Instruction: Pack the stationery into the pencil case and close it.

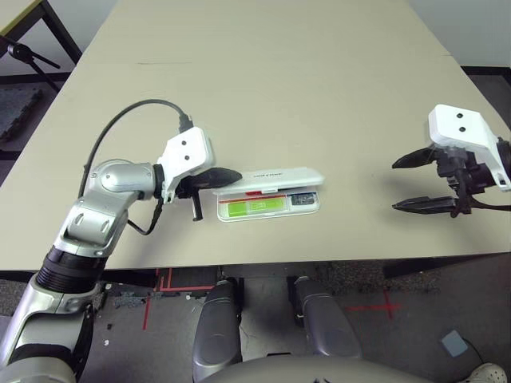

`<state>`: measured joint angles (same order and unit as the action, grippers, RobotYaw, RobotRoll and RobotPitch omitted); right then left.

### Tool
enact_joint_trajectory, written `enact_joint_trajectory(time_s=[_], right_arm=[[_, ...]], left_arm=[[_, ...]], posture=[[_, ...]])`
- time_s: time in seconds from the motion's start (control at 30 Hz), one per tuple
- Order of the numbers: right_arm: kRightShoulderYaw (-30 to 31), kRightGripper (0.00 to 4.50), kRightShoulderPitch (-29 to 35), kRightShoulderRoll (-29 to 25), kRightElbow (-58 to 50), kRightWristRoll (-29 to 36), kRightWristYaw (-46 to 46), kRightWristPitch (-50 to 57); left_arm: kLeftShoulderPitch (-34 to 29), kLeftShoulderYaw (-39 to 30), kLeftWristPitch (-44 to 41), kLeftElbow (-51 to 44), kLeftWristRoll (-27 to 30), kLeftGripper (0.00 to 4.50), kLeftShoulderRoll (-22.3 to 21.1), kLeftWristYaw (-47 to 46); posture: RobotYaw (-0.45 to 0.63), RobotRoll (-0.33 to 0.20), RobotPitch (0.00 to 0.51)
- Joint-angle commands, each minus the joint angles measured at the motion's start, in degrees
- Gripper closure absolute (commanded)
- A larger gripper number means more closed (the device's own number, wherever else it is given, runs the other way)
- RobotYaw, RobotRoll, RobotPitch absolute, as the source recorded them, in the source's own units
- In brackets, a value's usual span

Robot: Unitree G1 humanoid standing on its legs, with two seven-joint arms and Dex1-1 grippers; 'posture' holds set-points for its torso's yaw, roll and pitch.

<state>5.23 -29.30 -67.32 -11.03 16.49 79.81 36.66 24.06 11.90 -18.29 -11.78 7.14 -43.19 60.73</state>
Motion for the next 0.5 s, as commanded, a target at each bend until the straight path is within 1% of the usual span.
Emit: enact_joint_trajectory(time_s=[0.03, 0.27, 0.4, 0.47, 0.5], right_arm=[[0.94, 0.00, -0.15, -0.04, -0.57, -0.34, -0.16, -0.26], [1.74, 0.00, -0.36, 0.28, -0.79, -0.74, -0.58, -0.15], [2.63, 0.00, -0.82, 1.24, -0.26, -1.50, -1.18, -0.42], [2.61, 0.00, -0.94, 1.89, -0.13, -1.67, -1.58, -0.79], [2.51, 0.00, -1.18, 2.56, 0.19, -1.75, -2.16, -0.93]], left_arm=[[-0.14, 3.40, 0.69, 2.06, -3.22, 4.47, 0.32, -0.16], [-0.06, 7.69, 0.29, 3.51, -6.35, 4.47, 0.79, 0.93], [0.05, 8.12, 0.08, 3.91, -6.30, 4.47, 1.56, 0.72], [-0.30, 7.47, 0.60, 3.86, -5.84, 4.47, 2.11, 0.35], [-0.34, 6.52, 1.30, 4.15, -5.20, 4.47, 3.06, -0.53]], posture=[[-0.12, 0.000, 0.194], [-0.12, 0.000, 0.194], [-0.12, 0.000, 0.194], [-0.12, 0.000, 0.198], [-0.12, 0.000, 0.198]])
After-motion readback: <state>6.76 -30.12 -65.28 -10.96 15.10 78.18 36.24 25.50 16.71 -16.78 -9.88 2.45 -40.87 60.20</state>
